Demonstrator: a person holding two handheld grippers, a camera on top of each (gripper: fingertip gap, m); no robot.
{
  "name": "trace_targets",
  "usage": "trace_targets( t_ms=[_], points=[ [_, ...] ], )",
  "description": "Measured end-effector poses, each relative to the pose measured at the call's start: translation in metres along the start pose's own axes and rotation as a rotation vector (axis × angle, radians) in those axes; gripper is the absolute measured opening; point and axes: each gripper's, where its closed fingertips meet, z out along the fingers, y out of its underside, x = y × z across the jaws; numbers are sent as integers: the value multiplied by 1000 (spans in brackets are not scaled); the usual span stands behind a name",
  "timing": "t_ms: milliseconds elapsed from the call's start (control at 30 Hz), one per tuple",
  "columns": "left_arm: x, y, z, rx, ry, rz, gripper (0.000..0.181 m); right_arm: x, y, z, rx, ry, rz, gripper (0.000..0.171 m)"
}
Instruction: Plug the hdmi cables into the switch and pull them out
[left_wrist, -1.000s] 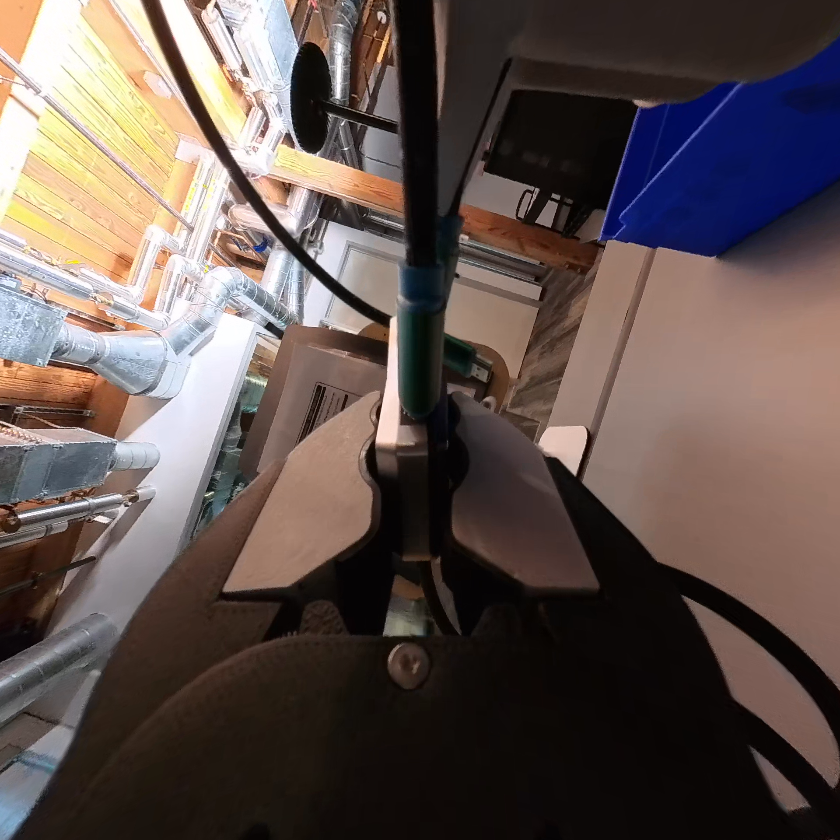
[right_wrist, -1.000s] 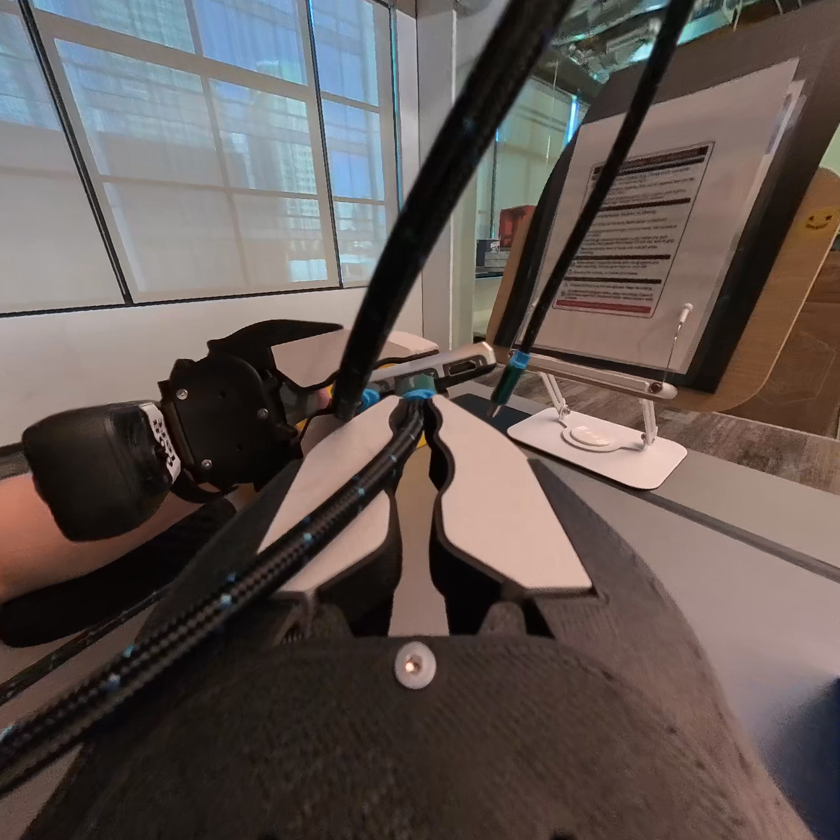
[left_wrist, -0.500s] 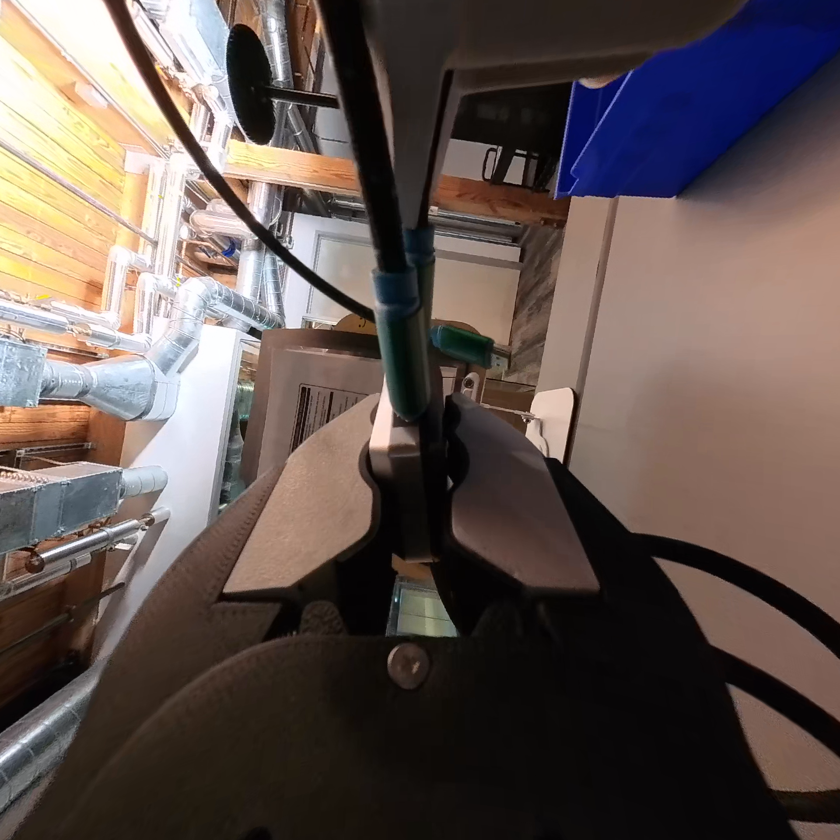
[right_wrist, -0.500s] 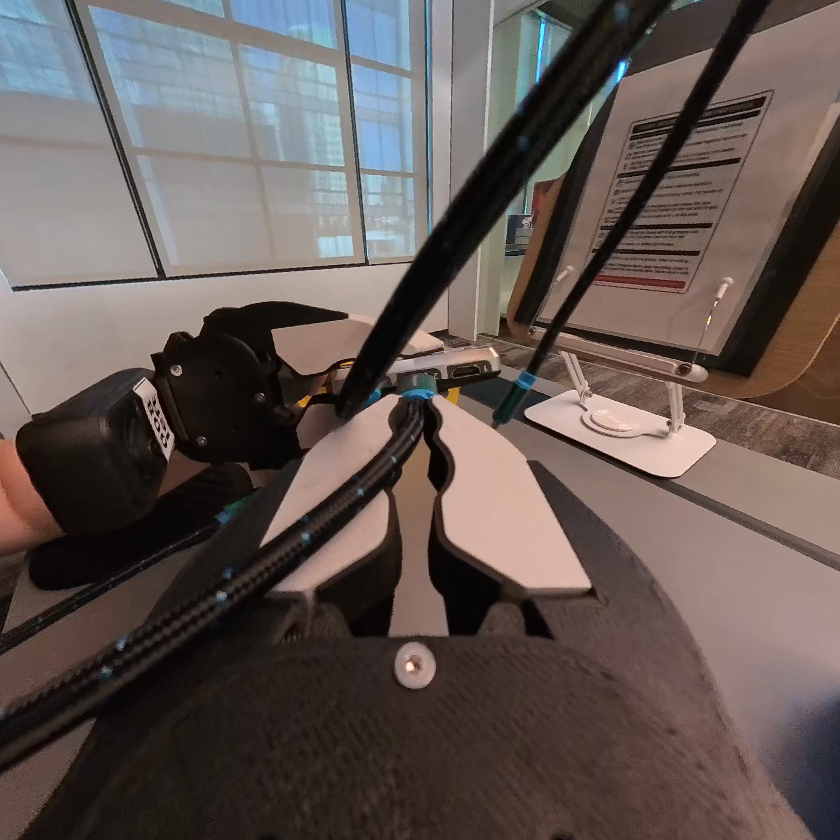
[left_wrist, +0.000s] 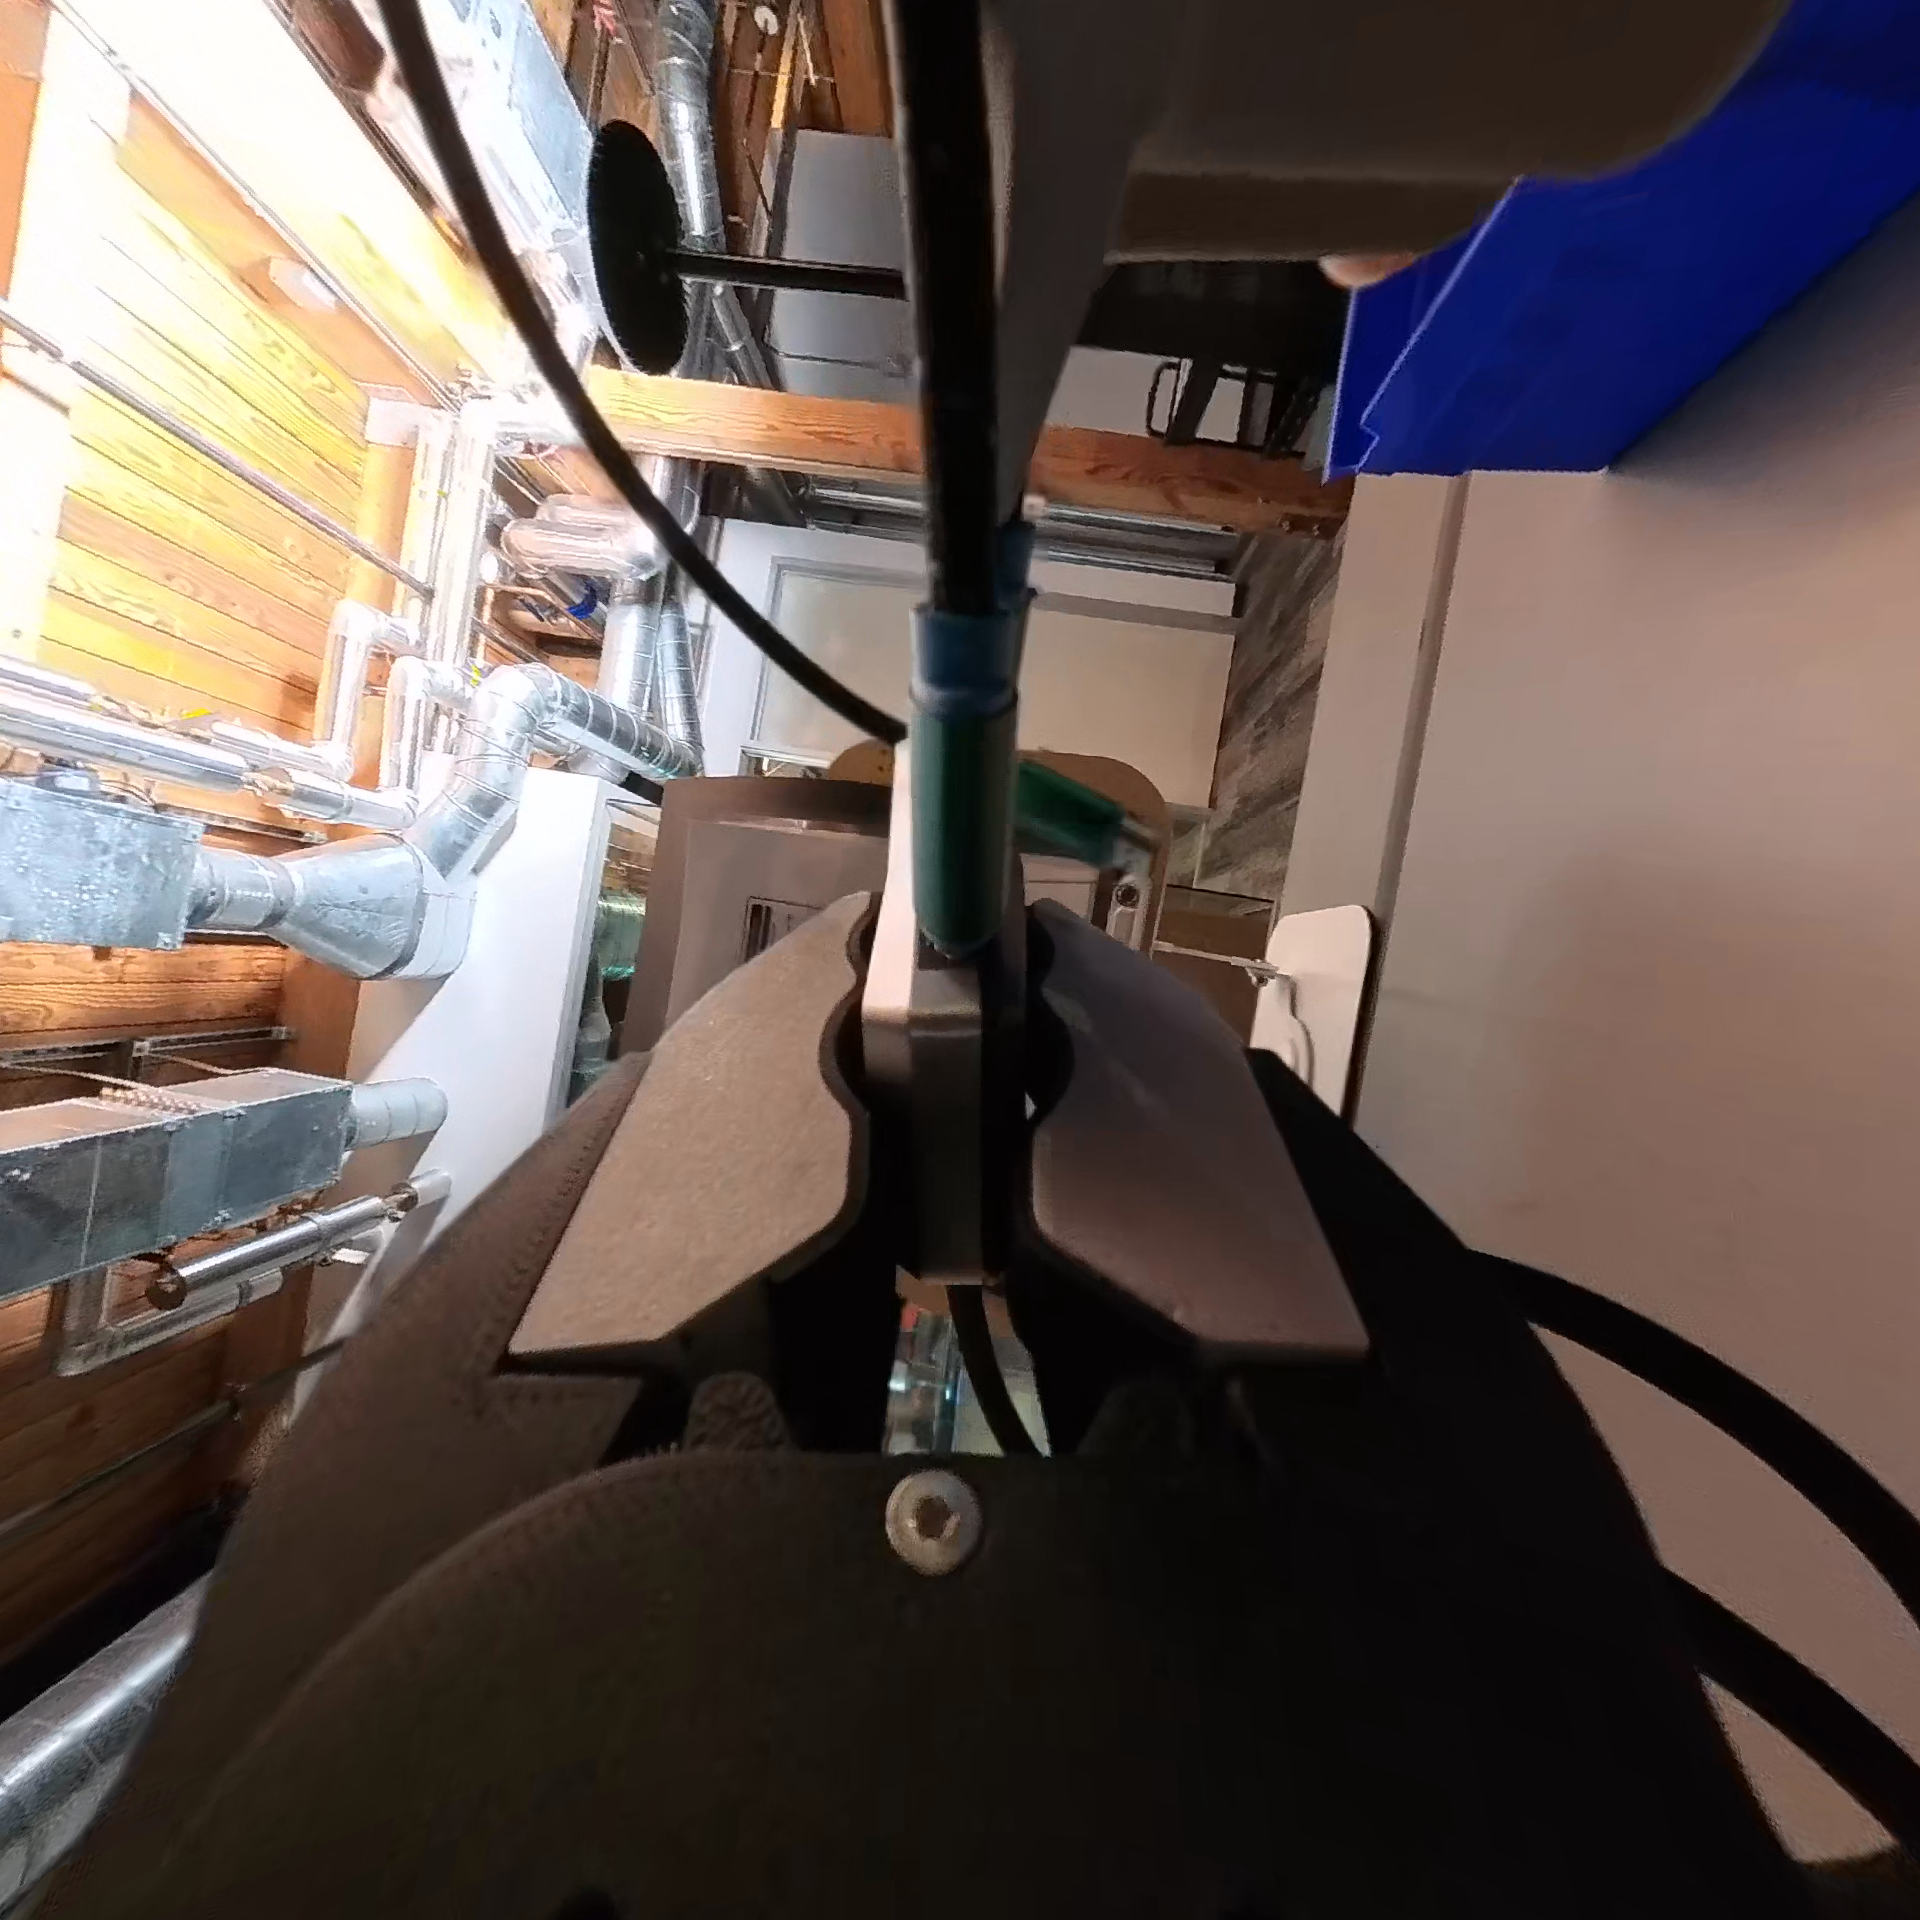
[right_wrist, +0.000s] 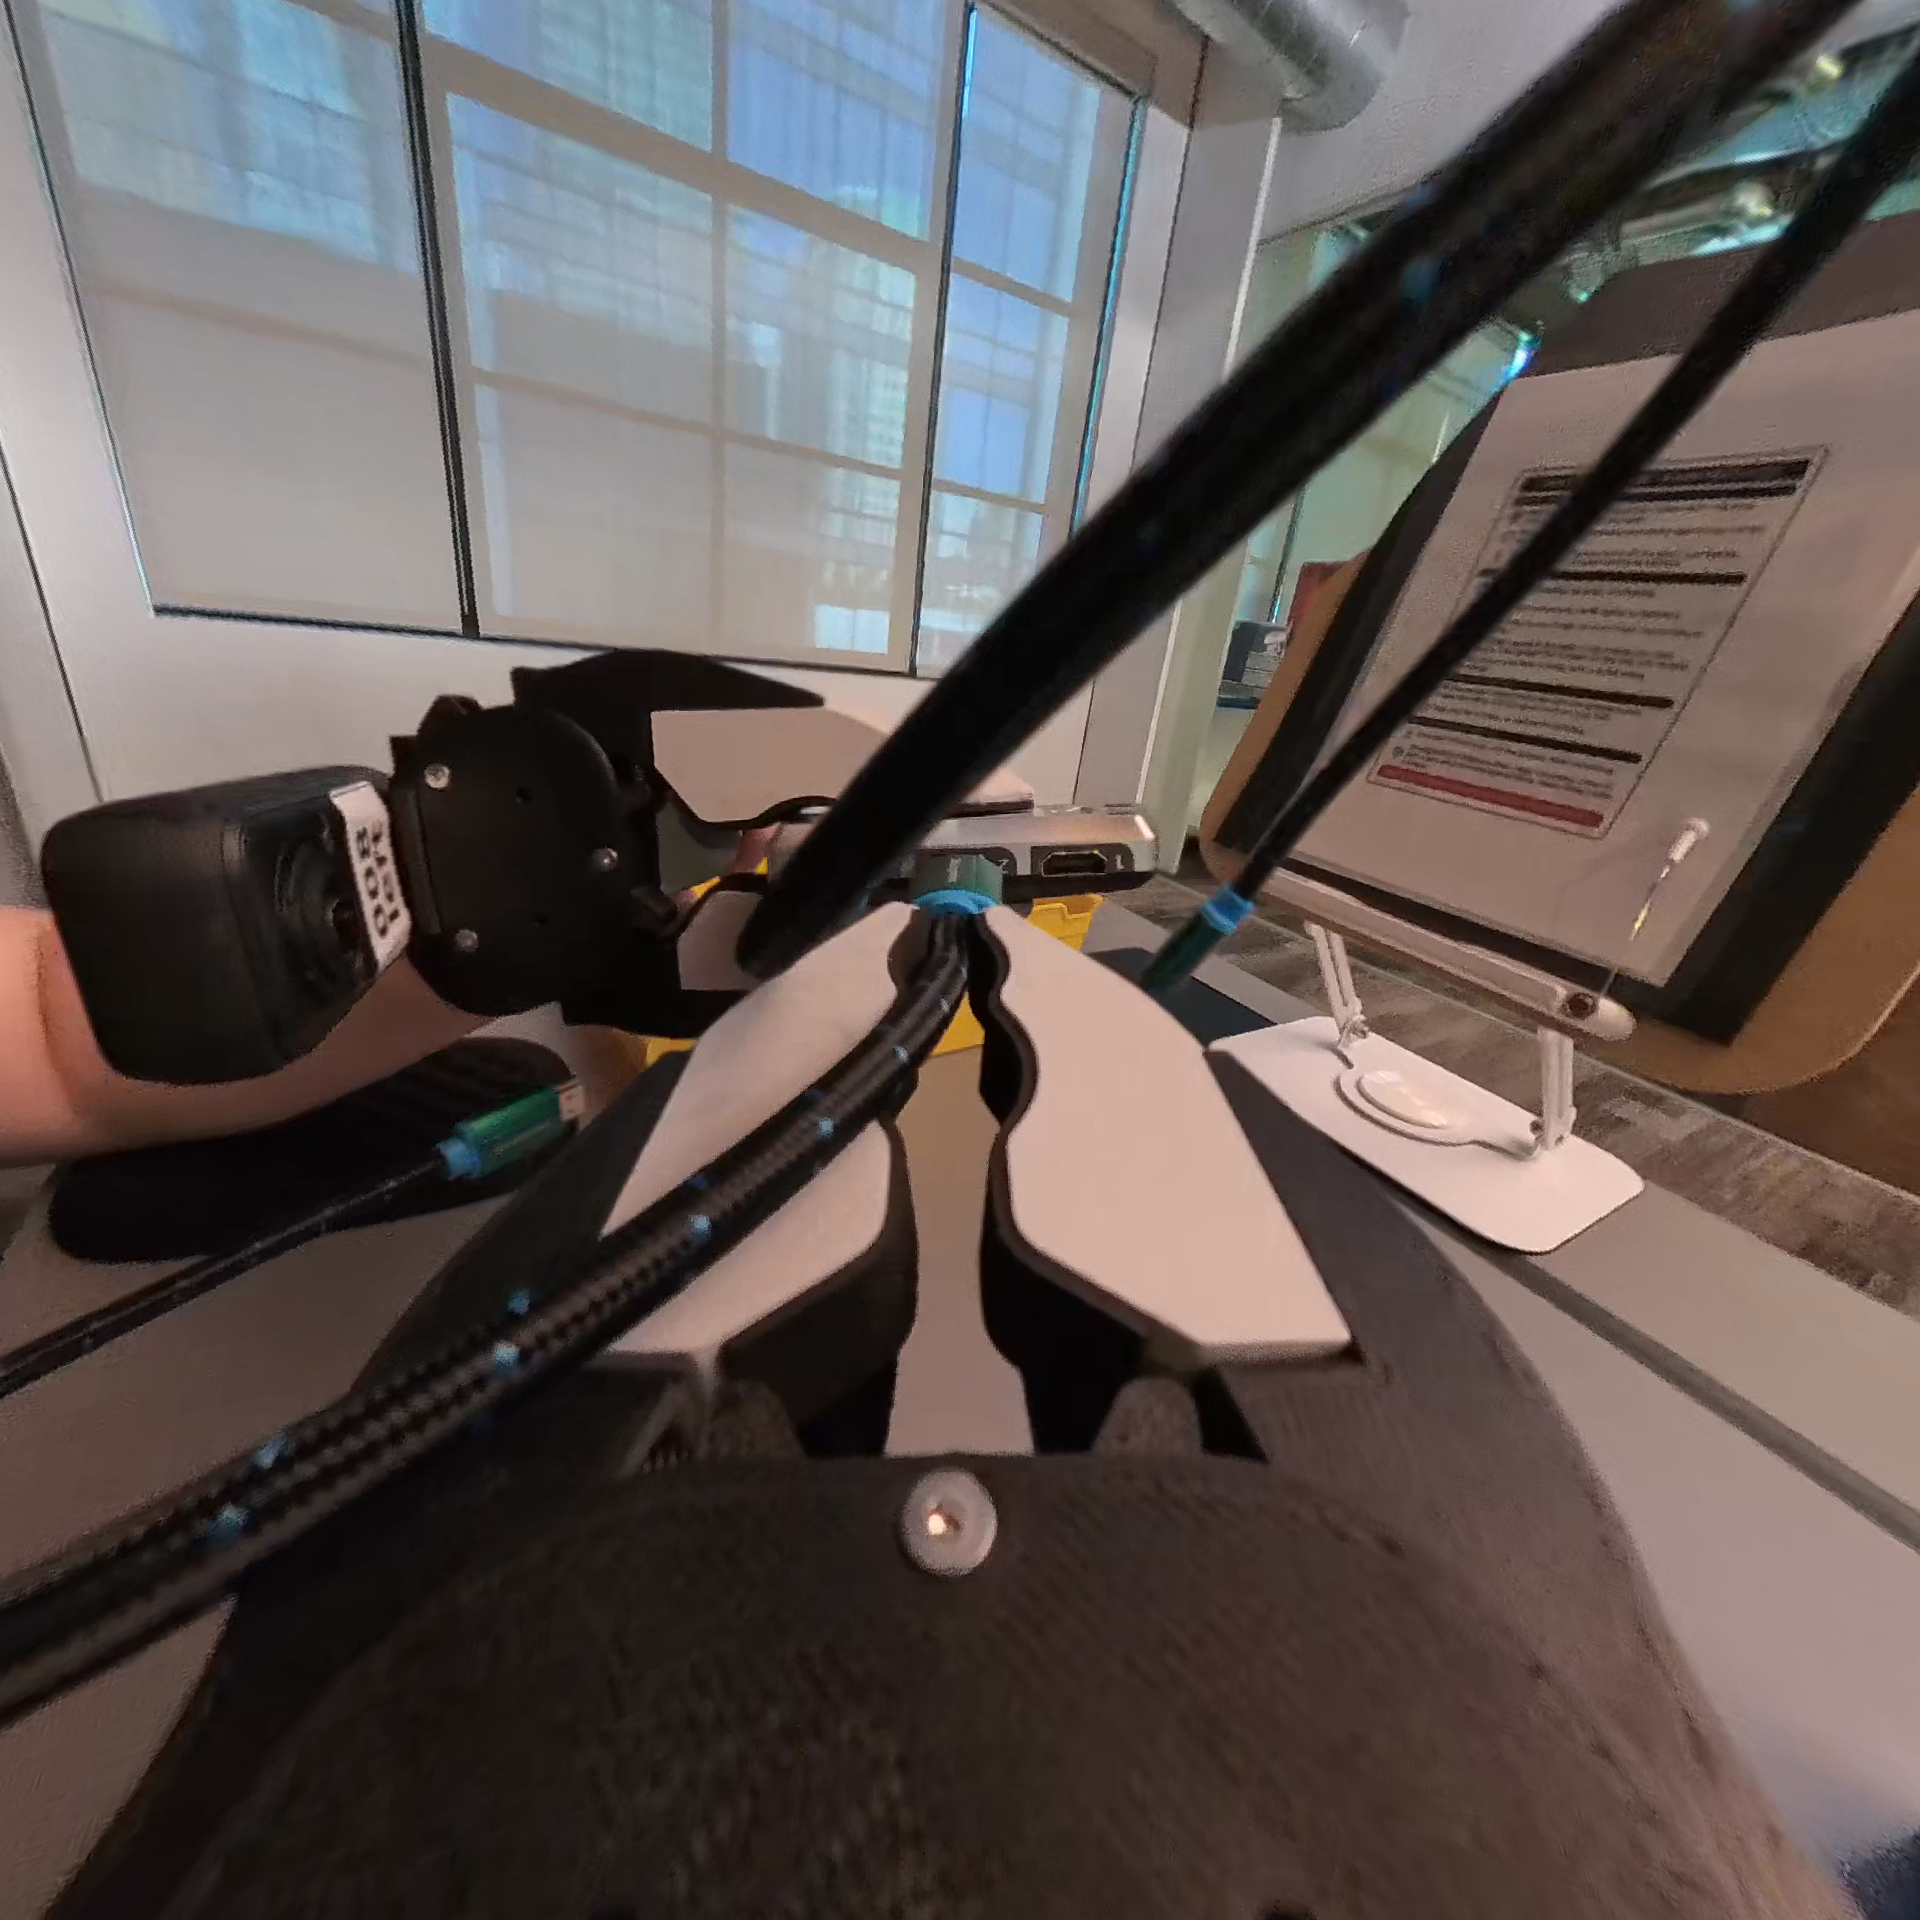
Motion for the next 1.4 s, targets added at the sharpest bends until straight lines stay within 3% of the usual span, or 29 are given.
trace_targets(
  t_ms=[267,533,767,1167,1400],
  points=[
    [0,-7,-4,41,4,1,23,-6,-2,-5,-73,-62,-154,8],
    [-4,-12,-4,14,-30,-2,22,-7,-3,-8,-26,-11,-167,7],
    [-5,-18,-12,74,-35,-12,21,-13,-6,-10,19,-130,-134,8],
    [-3,-16,-10,33,-37,24,20,-12,-4,-4,50,-50,-120,7],
    [-1,-17,-11,55,-4,47,21,-12,-6,-6,-8,-80,-169,7]
  ],
)
